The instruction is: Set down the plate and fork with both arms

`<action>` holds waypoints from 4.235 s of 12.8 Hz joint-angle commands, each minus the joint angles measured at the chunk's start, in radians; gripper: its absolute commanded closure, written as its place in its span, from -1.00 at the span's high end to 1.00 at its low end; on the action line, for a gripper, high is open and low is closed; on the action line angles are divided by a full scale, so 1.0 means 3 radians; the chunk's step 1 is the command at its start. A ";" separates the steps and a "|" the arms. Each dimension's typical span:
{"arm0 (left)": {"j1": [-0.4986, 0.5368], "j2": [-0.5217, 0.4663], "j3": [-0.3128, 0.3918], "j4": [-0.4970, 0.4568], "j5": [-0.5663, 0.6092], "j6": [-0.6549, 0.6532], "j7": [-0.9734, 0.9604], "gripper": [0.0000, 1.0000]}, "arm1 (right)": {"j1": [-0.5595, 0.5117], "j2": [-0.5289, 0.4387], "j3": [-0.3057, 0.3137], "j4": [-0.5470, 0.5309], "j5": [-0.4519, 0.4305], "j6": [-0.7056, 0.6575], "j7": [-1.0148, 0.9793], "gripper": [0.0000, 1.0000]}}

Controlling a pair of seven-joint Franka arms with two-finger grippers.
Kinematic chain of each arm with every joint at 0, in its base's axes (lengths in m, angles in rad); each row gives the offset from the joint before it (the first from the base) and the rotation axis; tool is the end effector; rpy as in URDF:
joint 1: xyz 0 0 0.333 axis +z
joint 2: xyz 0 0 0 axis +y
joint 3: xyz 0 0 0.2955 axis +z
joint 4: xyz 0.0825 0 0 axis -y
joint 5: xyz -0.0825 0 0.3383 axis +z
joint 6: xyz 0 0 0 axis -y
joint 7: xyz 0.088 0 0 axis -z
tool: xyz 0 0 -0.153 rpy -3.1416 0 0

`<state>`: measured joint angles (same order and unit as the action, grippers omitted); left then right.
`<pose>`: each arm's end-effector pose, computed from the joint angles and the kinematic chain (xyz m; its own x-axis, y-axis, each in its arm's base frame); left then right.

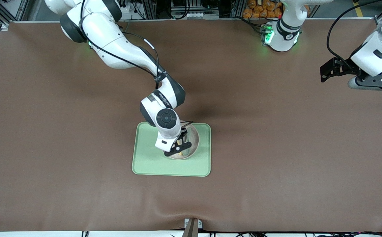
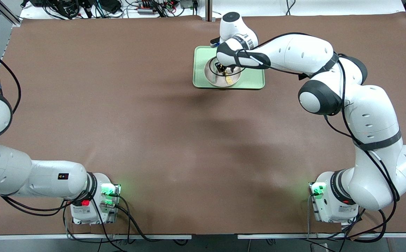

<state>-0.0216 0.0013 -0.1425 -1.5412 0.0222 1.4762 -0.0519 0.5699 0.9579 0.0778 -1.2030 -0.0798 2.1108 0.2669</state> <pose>0.4903 -0.0775 0.5620 0.9919 -0.1096 -0.0650 -0.1114 -0.9935 -0.0254 0.5668 0.4053 0.1597 0.9233 0.3814 -0.0449 0.3823 -0.9239 0.0152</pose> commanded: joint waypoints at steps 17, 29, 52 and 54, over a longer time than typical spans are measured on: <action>0.0036 -0.0015 -0.0016 0.0014 -0.0043 0.0039 -0.0226 1.00 | -0.0759 -0.0243 -0.0034 -0.0039 0.0082 -0.0588 0.0061 -1.00; 0.0149 0.0098 -0.0082 0.0070 -0.0028 -0.0012 -0.0277 1.00 | -0.0662 -0.0207 -0.0029 -0.0387 0.0164 -0.0041 0.0680 -1.00; 0.0292 0.0072 -0.0118 0.0101 -0.0161 0.0014 -0.0026 1.00 | -0.2058 -0.2235 0.0308 -0.0172 0.0624 -0.2137 0.0235 1.00; 0.0302 0.0072 -0.0113 0.0101 -0.0161 0.0019 -0.0032 1.00 | -0.2074 -0.2618 0.0298 -0.0473 0.0624 -0.2066 0.0246 1.00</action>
<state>0.0599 0.0306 -0.1751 -1.5171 -0.0347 1.4852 -0.0750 -0.0270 0.3101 0.1507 -1.1999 0.0945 1.4606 0.3503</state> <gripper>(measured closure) 0.000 0.000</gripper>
